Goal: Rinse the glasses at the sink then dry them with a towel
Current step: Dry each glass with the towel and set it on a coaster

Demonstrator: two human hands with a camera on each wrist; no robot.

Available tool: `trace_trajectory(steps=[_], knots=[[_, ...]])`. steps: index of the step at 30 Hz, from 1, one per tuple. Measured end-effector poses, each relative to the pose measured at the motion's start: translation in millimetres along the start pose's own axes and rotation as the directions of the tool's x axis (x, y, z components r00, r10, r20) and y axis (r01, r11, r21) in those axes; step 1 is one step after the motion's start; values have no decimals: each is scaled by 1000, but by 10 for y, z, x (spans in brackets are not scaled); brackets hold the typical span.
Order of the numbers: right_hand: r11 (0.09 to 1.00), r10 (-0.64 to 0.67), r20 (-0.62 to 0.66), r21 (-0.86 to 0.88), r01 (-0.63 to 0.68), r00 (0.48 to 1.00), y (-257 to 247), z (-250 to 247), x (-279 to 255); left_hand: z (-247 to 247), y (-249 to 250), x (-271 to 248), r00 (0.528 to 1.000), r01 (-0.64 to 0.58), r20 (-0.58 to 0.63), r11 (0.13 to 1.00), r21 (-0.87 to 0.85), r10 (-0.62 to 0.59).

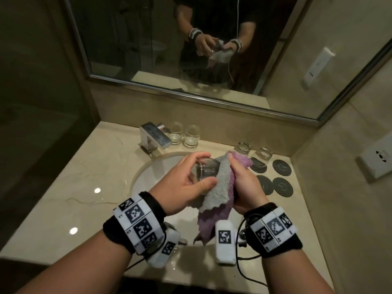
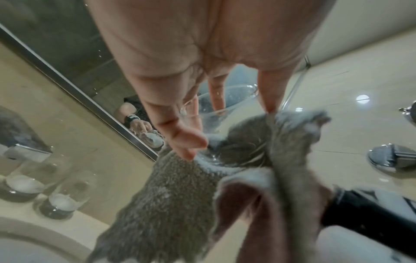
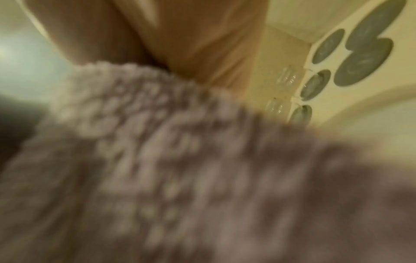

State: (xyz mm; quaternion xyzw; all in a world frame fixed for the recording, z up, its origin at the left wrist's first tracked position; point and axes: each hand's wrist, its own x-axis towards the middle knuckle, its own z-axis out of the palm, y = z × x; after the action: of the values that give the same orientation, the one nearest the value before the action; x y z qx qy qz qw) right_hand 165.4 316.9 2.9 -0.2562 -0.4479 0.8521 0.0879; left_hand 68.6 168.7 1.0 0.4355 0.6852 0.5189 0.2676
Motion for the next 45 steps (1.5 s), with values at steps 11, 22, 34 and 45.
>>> trace_trajectory(steps=[11, 22, 34, 45], knots=[[898, -421, -122, -197, 394, 899, 130, -435, -25, -25, 90, -131, 940, 216, -44, 687, -694, -340], [764, -123, 167, -614, 201, 978, 537, -125, -31, 223, 25, -134, 908, 342, 260, 223, -913, -330], [496, -184, 222, -820, 286, 957, 339, -369, 50, 246, -54, 71, 856, 364, 202, 276, -890, -476], [731, -433, 99, -544, 413, 896, -8, -457, -34, 296, 31, 228, 886, 261, -5, 506, -822, -464]])
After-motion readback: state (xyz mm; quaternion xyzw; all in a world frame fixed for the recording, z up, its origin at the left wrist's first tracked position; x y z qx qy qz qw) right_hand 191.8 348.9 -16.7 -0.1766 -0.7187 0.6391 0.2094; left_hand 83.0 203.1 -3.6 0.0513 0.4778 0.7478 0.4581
